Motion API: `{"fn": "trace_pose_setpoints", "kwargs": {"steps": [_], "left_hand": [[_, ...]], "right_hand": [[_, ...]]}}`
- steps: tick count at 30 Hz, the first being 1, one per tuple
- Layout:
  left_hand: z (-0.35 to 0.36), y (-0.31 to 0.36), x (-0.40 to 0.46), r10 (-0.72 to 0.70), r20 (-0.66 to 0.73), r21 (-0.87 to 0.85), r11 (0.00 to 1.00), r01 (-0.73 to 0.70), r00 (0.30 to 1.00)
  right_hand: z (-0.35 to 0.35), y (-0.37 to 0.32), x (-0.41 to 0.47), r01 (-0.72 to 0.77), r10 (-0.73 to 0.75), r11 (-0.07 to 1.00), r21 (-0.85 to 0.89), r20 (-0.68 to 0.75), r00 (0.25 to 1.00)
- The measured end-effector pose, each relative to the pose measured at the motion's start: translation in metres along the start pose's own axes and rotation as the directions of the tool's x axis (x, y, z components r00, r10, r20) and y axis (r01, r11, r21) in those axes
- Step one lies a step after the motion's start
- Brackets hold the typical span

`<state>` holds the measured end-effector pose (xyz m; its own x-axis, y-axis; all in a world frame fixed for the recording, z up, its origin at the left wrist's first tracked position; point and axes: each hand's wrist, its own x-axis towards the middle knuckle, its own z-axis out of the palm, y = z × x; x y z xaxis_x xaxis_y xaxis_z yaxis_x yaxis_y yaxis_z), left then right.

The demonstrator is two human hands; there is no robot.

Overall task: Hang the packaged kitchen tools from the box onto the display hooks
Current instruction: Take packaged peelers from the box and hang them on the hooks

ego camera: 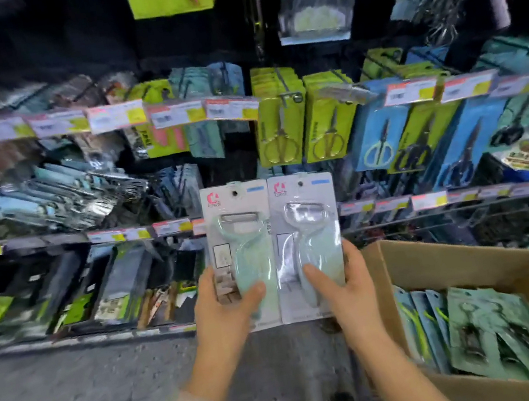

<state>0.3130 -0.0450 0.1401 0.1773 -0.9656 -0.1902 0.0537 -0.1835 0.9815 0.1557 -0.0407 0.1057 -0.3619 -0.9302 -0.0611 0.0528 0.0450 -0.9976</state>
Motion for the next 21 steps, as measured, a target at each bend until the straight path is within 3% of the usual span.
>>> {"fn": "trace_pose_setpoints", "kwargs": {"steps": [9, 13, 21], "left_hand": [[-0.151, 0.062, 0.009, 0.182, -0.151, -0.043, 0.981, -0.19, 0.972], [-0.176, 0.094, 0.008, 0.222, -0.216, -0.104, 0.963, -0.249, 0.951], [-0.194, 0.148, 0.048, 0.314, -0.154, -0.114, 0.936, -0.332, 0.937]], "right_hand": [[0.155, -0.052, -0.038, 0.189, -0.192, 0.981, 0.036, 0.142, 0.971], [0.191, -0.076, -0.04, 0.258, -0.263, 0.965, 0.049, 0.19, 0.946], [0.24, -0.123, 0.0, 0.364, -0.371, 0.928, 0.076, 0.218, 0.903]]}}
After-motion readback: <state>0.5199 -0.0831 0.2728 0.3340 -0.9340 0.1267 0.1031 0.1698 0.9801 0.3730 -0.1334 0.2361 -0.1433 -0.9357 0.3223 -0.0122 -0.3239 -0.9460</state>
